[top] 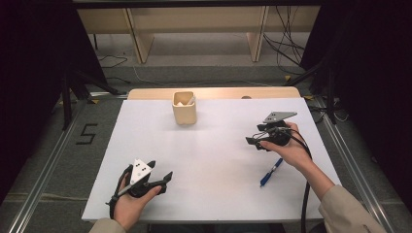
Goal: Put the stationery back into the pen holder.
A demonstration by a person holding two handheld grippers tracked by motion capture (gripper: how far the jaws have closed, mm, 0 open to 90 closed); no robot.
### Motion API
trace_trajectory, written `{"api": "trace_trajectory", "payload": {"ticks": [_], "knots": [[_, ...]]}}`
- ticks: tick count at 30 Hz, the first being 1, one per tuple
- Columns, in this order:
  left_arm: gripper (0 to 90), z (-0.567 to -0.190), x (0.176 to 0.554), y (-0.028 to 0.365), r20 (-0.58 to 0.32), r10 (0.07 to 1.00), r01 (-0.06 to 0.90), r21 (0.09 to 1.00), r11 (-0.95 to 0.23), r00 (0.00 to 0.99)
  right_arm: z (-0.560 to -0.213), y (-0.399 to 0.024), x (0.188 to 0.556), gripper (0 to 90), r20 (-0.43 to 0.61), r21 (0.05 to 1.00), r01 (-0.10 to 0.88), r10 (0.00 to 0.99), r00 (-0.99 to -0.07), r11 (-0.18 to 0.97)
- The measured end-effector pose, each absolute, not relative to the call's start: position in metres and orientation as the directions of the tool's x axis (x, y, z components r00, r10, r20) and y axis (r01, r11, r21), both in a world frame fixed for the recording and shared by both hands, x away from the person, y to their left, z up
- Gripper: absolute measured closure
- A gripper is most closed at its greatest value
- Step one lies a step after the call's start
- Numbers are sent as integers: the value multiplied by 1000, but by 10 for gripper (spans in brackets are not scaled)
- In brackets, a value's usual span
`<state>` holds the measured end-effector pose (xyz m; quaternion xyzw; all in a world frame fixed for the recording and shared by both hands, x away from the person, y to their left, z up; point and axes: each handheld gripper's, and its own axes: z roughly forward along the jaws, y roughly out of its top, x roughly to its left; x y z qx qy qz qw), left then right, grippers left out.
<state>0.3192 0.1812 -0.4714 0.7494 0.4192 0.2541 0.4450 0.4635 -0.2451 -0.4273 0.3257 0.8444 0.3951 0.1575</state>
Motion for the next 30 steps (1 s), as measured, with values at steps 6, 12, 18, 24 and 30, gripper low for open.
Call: {"api": "trace_trajectory", "payload": {"ticks": [6, 12, 18, 24, 30], "knots": [[271, -471, 319, 179, 10, 850, 400, 880, -258, 526, -433, -253, 456, 307, -15, 749, 434, 668, -744, 501], [271, -471, 319, 177, 3, 850, 400, 882, -251, 527, -438, -262, 450, 382, -5, 747, 445, 673, -740, 494], [271, -472, 319, 177, 7, 847, 399, 880, -257, 532, -441, -269, 444, 506, -5, 730, 451, 664, -748, 514], [271, -471, 319, 176, 5, 848, 398, 881, -254, 530, -442, -275, 442, 488, -10, 708, 471, 674, -739, 527], [271, -471, 319, 176, 5, 848, 398, 882, -254, 530, -444, -280, 441, 476, 0, 702, 481, 676, -737, 525]]}}
